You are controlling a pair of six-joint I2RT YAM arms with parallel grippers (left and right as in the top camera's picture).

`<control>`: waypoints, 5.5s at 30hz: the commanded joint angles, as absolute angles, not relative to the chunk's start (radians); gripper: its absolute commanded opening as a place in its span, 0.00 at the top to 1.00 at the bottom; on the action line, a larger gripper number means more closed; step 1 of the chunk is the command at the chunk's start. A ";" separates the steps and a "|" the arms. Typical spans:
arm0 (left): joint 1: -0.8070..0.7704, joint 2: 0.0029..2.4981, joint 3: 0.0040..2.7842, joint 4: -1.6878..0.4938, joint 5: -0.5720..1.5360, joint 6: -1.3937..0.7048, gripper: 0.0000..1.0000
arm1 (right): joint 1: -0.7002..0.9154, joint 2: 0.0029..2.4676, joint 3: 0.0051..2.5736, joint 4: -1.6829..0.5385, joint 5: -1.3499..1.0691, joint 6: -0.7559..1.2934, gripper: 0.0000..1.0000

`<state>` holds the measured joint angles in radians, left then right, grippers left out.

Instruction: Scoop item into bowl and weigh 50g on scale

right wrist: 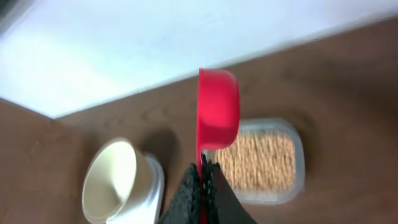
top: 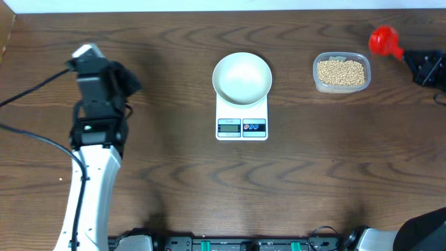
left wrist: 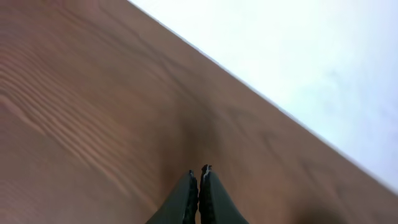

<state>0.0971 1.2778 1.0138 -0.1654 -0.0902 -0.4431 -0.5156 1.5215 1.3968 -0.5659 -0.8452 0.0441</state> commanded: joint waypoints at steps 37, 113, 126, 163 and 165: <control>-0.335 1.453 1.095 -0.404 0.097 -0.525 0.92 | -0.469 1.551 1.397 -0.411 -0.782 0.343 0.99; -0.685 1.902 1.036 -0.161 -0.076 -0.438 0.93 | -0.467 1.551 1.397 -0.797 -0.765 -0.083 0.99; -0.685 1.902 1.036 -0.178 -0.076 -0.438 0.93 | -0.467 1.551 1.397 -0.798 -0.754 -0.092 0.99; -0.685 1.957 1.036 -0.257 -0.077 -0.458 0.93 | -0.467 1.551 1.397 -0.808 -0.754 -0.095 0.99; -0.685 1.957 1.036 -0.267 -0.088 -0.480 0.93 | -0.467 1.551 1.397 -0.809 -0.754 -0.095 0.99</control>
